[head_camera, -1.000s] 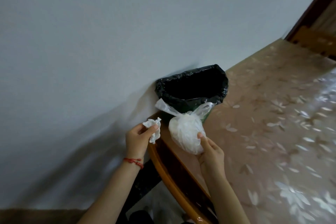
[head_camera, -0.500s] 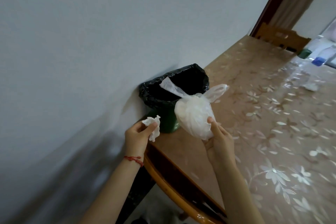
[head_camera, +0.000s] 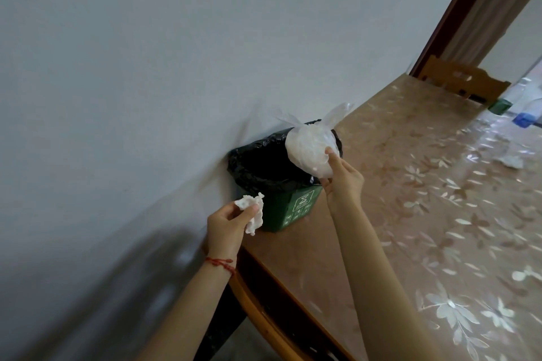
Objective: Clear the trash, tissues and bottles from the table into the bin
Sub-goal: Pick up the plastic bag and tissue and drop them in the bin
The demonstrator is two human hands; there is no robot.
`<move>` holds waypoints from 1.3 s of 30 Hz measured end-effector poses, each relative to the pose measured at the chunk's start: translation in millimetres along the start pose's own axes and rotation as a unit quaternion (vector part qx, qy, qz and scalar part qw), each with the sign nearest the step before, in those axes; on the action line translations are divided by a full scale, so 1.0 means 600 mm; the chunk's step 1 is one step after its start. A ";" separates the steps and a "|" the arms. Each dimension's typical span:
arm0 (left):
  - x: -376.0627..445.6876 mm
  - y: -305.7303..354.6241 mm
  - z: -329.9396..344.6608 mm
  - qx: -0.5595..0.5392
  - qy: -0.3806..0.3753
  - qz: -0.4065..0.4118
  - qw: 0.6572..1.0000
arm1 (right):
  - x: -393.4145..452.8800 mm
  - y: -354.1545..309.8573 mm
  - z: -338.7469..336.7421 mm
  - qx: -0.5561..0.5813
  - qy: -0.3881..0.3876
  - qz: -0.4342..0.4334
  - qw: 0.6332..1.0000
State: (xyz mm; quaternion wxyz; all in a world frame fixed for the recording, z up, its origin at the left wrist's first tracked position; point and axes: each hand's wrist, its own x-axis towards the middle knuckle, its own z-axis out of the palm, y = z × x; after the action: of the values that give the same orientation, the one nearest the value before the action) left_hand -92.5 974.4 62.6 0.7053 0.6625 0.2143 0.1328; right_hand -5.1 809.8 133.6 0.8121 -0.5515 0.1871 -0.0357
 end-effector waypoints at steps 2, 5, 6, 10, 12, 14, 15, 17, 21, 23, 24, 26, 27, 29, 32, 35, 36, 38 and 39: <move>-0.001 0.001 0.001 0.007 0.000 -0.005 1.000 | 0.012 0.006 0.006 -0.028 -0.002 -0.005 1.000; -0.002 0.002 0.002 0.024 0.006 -0.008 1.000 | 0.022 0.012 0.010 -0.044 -0.013 0.001 0.999; -0.002 0.002 0.003 0.024 0.006 -0.009 1.000 | 0.022 0.014 0.010 -0.038 -0.024 0.005 0.999; -0.001 0.001 0.005 0.017 0.008 -0.002 1.000 | 0.012 0.022 -0.003 -0.065 -0.054 0.000 0.996; -0.001 0.000 0.007 0.018 0.007 0.002 1.000 | 0.004 0.029 -0.016 -0.118 -0.043 -0.028 0.992; 0.001 -0.001 0.010 0.018 0.010 0.003 1.000 | -0.008 0.040 -0.031 -0.199 -0.039 -0.085 0.976; 0.002 -0.002 0.010 0.015 0.011 0.002 1.000 | -0.017 0.046 -0.040 -0.245 -0.039 -0.116 0.962; 0.005 -0.004 0.011 0.012 0.008 -0.002 1.000 | -0.033 0.064 -0.059 -0.336 -0.053 -0.185 0.922; 0.009 -0.002 0.017 0.010 0.001 -0.001 1.000 | -0.064 0.100 -0.098 -0.540 -0.086 -0.325 0.772; 0.010 0.004 0.022 0.010 -0.002 0.001 1.000 | -0.074 0.112 -0.116 -0.589 -0.107 -0.368 0.712; 0.011 0.007 0.025 0.007 -0.005 0.003 1.000 | -0.078 0.118 -0.124 -0.610 -0.114 -0.383 0.685; 0.015 0.014 0.032 -0.001 -0.007 0.011 1.000 | -0.082 0.125 -0.136 -0.648 -0.122 -0.396 0.640; 0.017 0.019 0.036 -0.003 -0.009 0.018 1.000 | -0.083 0.128 -0.140 -0.662 -0.121 -0.399 0.623; 0.024 0.031 0.045 -0.003 -0.014 0.035 0.999 | -0.085 0.132 -0.145 -0.678 -0.120 -0.405 0.601; 0.041 0.056 0.064 0.000 -0.023 0.065 0.998 | -0.086 0.135 -0.148 -0.681 -0.129 -0.407 0.595; 0.067 0.085 0.085 0.011 -0.031 0.091 0.995 | -0.086 0.136 -0.151 -0.681 -0.136 -0.393 0.603; 0.077 0.094 0.092 0.013 -0.032 0.091 0.995 | -0.086 0.137 -0.151 -0.684 -0.138 -0.387 0.603; 0.098 0.106 0.105 0.017 -0.027 0.081 0.996 | -0.087 0.137 -0.152 -0.687 -0.140 -0.377 0.606; 0.108 0.110 0.111 0.018 -0.023 0.077 0.997 | -0.086 0.137 -0.152 -0.685 -0.142 -0.373 0.610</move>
State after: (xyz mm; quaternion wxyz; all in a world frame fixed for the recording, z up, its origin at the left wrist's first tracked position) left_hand 2.4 952.5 122.1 0.6860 0.6924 0.1485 0.1673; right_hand -96.7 775.2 43.4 0.1306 -0.9673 -0.1825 -0.1178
